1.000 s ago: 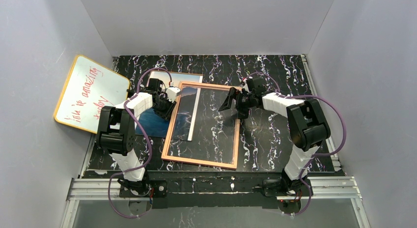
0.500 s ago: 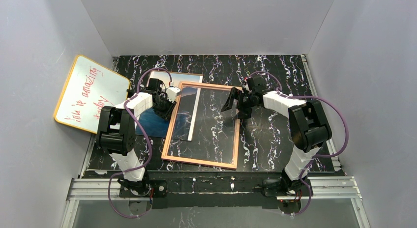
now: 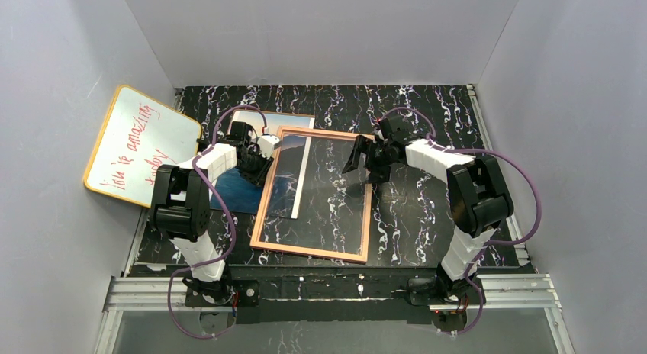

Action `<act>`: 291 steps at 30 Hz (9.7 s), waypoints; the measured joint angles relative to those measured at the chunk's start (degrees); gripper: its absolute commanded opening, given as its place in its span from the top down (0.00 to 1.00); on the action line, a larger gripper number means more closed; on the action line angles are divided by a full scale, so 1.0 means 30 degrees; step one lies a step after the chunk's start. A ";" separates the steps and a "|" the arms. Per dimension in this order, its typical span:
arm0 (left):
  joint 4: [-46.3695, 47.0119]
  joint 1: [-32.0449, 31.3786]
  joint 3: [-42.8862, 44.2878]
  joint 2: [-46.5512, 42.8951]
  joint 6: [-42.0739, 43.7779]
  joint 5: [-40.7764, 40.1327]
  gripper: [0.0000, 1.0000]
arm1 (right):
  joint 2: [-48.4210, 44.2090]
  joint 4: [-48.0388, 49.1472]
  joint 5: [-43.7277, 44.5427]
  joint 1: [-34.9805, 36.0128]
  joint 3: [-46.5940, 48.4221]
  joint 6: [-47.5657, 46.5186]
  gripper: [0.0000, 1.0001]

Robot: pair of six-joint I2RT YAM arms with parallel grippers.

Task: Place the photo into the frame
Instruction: Place the photo frame item in the photo frame.

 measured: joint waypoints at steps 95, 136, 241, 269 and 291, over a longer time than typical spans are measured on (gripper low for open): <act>-0.3330 0.2455 0.2557 0.1974 -0.0073 0.3235 1.00 | -0.3956 1.5249 -0.4277 0.1217 -0.4983 1.2378 0.99; -0.3257 0.2295 0.2623 0.2127 -0.0379 0.3002 1.00 | -0.0590 1.6378 -0.5260 -0.0576 -0.7096 0.9668 0.99; -0.2455 0.1195 0.2324 0.2033 -0.0423 0.2929 1.00 | 0.0204 2.3729 -0.5836 -0.0532 -0.9296 1.2524 0.99; -0.2550 0.1180 0.2324 0.2004 -0.0131 0.2958 1.00 | 0.0823 2.5711 -0.5304 -0.0430 -0.9566 1.3508 0.99; -0.2579 0.1180 0.2317 0.2004 0.0073 0.3031 1.00 | 0.1049 2.6345 -0.3985 0.1275 -0.7978 1.4826 0.99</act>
